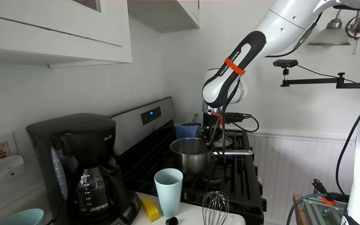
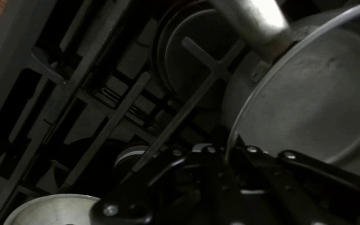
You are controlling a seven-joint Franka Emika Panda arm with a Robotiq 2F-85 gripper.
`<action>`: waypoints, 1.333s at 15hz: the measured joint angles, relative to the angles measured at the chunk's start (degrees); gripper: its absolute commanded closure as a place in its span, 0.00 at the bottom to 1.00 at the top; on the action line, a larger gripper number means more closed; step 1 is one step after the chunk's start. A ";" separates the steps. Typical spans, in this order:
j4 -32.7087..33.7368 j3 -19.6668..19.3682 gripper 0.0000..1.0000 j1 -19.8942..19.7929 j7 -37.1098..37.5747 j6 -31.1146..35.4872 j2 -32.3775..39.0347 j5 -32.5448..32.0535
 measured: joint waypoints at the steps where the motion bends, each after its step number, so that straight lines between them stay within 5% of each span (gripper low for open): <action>1: -1.11 -0.18 0.99 -0.21 -0.57 0.13 -0.88 0.00; 16: -9.43 -1.62 0.99 -6.49 -3.72 0.63 -8.34 -2.09; 17: -9.46 -1.62 0.70 -6.54 -3.75 0.62 -8.36 -2.09; 20: -9.54 -1.63 0.56 -6.66 -3.75 0.15 -8.33 -2.09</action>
